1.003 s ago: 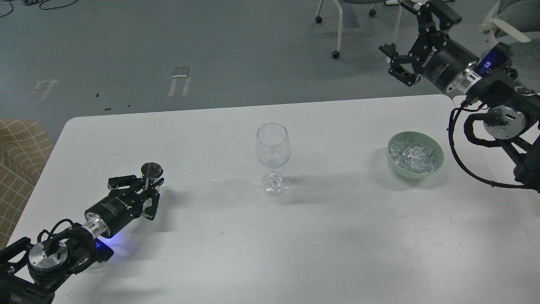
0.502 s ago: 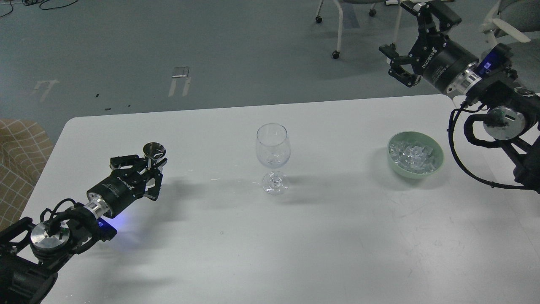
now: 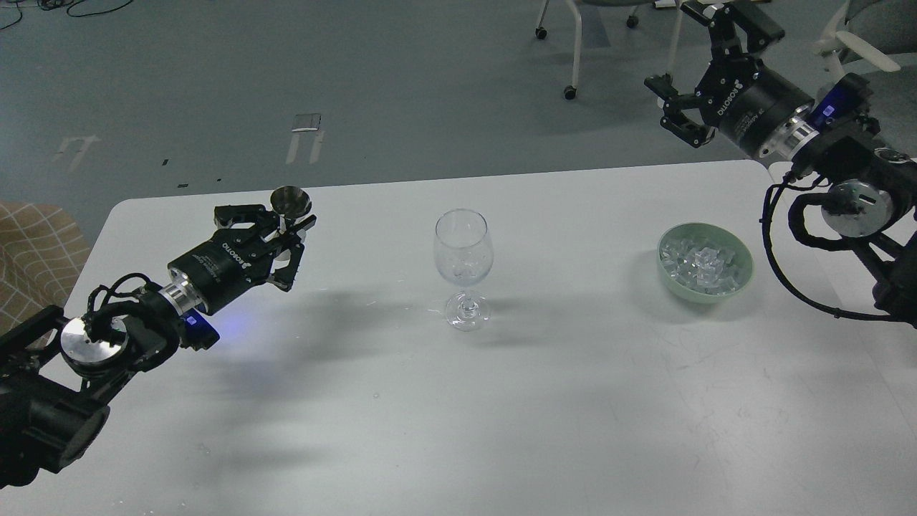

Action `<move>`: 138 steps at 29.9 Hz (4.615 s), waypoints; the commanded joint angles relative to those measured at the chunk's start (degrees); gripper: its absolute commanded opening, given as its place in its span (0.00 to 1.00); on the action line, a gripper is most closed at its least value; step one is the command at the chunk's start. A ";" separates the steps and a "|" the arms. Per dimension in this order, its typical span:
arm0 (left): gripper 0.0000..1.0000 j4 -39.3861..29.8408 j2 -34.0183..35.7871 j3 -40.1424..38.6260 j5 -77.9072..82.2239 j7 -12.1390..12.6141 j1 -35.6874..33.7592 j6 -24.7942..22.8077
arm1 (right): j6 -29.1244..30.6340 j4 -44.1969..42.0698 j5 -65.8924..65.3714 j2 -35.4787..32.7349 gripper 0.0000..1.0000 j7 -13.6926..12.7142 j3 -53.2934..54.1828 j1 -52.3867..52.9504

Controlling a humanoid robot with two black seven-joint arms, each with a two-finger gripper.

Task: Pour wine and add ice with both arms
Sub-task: 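Lift the jigger with the left gripper and carry it over the wine glass, then tilt the jigger with the left gripper to pour into the wine glass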

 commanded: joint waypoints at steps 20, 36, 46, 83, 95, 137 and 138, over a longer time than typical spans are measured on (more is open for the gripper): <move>0.03 0.19 -5.02 8.42 0.27 1.01 -10.57 3.48 | 0.00 0.00 0.00 -0.05 1.00 -0.02 0.00 -0.09; 0.03 0.63 -7.57 14.48 0.27 1.27 -18.21 4.97 | 0.00 0.00 0.00 -0.05 1.00 0.07 0.00 -0.09; 0.03 0.45 -7.57 15.02 3.34 0.48 -19.54 4.80 | 0.00 0.00 0.00 -0.14 1.00 0.07 0.00 -0.09; 0.03 0.01 -9.16 16.69 13.89 -2.51 -21.91 5.06 | 0.00 -0.09 0.00 -0.14 1.00 0.16 0.00 -0.09; 0.03 -0.77 -8.98 17.12 16.87 -2.59 -22.26 4.44 | 0.00 -0.18 0.00 -0.14 1.00 0.16 0.00 -0.09; 0.03 -3.15 -8.28 15.81 33.92 -5.32 -22.17 4.80 | 0.00 -0.18 0.00 -0.40 1.00 0.25 0.00 -0.44; 0.03 -3.15 -8.28 15.72 34.28 -5.32 -22.17 4.80 | 0.00 -0.18 0.00 -0.40 1.00 0.25 0.00 -0.35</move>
